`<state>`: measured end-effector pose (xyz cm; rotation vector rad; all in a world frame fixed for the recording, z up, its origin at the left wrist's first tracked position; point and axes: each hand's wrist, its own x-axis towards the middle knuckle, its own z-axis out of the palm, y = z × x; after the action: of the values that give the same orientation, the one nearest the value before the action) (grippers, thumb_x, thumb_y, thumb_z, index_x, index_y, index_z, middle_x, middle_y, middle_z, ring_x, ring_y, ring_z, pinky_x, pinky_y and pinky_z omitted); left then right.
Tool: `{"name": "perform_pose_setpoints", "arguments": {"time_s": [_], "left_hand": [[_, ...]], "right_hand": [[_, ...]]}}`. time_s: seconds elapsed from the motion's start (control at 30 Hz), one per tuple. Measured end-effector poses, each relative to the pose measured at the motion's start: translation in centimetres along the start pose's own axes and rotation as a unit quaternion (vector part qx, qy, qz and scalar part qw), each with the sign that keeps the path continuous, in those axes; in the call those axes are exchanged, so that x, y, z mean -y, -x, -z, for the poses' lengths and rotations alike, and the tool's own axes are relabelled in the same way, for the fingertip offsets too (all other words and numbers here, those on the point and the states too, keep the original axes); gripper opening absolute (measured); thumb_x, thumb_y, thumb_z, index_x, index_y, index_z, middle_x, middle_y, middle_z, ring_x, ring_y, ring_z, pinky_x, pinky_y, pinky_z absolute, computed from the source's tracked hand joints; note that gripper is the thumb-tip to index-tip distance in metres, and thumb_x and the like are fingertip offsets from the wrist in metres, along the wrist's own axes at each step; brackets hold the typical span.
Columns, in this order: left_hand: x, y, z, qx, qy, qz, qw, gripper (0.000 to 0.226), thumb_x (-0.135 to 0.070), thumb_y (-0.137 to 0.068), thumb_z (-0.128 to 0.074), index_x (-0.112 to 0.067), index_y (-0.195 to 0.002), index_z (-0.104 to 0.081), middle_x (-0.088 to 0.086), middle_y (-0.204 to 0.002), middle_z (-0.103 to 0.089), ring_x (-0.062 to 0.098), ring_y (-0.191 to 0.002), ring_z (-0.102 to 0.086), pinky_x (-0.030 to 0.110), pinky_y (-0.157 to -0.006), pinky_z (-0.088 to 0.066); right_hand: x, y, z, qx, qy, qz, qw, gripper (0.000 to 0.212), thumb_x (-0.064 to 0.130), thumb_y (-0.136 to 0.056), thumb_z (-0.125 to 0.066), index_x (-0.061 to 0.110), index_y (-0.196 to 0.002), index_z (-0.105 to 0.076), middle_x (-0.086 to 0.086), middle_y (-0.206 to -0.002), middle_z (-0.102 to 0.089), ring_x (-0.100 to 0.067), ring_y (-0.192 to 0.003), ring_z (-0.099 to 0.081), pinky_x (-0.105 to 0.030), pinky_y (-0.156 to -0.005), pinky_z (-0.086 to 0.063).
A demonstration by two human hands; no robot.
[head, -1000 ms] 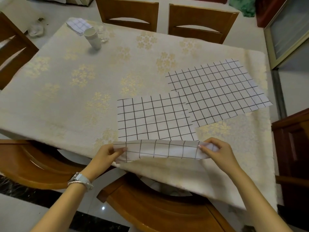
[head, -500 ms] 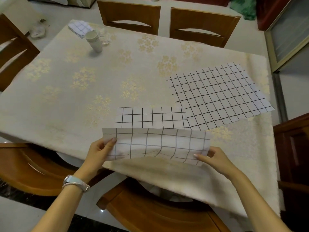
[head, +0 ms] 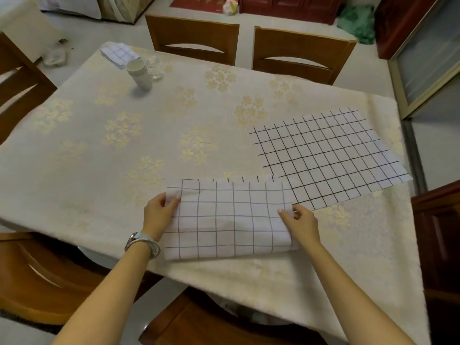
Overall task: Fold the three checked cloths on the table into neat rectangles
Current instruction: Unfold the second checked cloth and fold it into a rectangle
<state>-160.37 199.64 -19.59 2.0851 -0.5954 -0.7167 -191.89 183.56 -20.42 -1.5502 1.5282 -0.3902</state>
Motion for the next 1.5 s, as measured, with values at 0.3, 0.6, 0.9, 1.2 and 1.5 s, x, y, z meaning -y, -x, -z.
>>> {"name": "perform_pose_setpoints", "arguments": {"time_s": [0.3,0.6,0.9,1.2,1.5], "left_hand": [[2.8,-3.0,-1.7,-0.035,-0.069,0.063,0.995,0.022,-0.033,-0.094,-0.061,-0.012,-0.088,-0.067,0.005,-0.083,-0.067,0.023,-0.077,-0.061,0.03,-0.067,-0.045],[2.5,-4.0,-2.1,-0.073,-0.09,0.123,0.986,0.027,-0.041,-0.091,-0.065,-0.014,-0.092,-0.065,0.003,-0.082,-0.066,0.025,-0.08,-0.063,0.036,-0.072,-0.053],[1.8,-4.4,-2.2,-0.079,-0.124,0.143,0.979,0.029,-0.045,-0.089,-0.065,-0.017,-0.086,-0.062,0.0,-0.077,-0.065,0.025,-0.076,-0.063,0.039,-0.072,-0.055],[1.3,-2.1,-2.4,-0.147,-0.19,0.02,0.97,0.033,-0.03,-0.089,-0.067,-0.013,-0.114,-0.053,0.006,-0.111,-0.057,0.026,-0.099,-0.057,0.039,-0.072,-0.05],[2.4,4.4,-8.8,0.063,-0.351,-0.328,0.875,0.04,-0.022,-0.096,-0.047,-0.007,-0.131,-0.058,0.013,-0.144,-0.051,0.031,-0.135,-0.047,0.042,-0.115,-0.032]], "right_hand": [[0.4,-2.7,-1.9,-0.047,0.057,-0.003,0.997,0.027,0.033,-0.091,-0.067,0.006,-0.092,-0.062,-0.003,-0.081,-0.059,-0.023,-0.078,-0.057,-0.028,-0.062,-0.043],[0.9,-4.3,-2.9,-0.072,0.137,-0.033,0.987,0.032,0.046,-0.088,-0.066,0.015,-0.081,-0.062,0.003,-0.073,-0.063,-0.016,-0.067,-0.057,-0.021,-0.051,-0.035],[1.1,-4.5,-3.2,-0.081,0.151,-0.038,0.985,0.033,0.046,-0.088,-0.066,0.015,-0.08,-0.061,0.003,-0.07,-0.062,-0.01,-0.059,-0.053,-0.021,-0.05,-0.036],[2.0,-3.9,-2.6,-0.124,0.167,-0.021,0.978,0.034,0.052,-0.09,-0.06,0.018,-0.095,-0.058,0.004,-0.082,-0.064,-0.015,-0.07,-0.057,-0.025,-0.056,-0.041],[0.8,-0.1,-7.5,-0.057,0.272,0.327,0.903,0.039,0.022,-0.096,-0.045,0.011,-0.131,-0.058,-0.01,-0.137,-0.058,-0.028,-0.129,-0.052,-0.042,-0.109,-0.038]]}}
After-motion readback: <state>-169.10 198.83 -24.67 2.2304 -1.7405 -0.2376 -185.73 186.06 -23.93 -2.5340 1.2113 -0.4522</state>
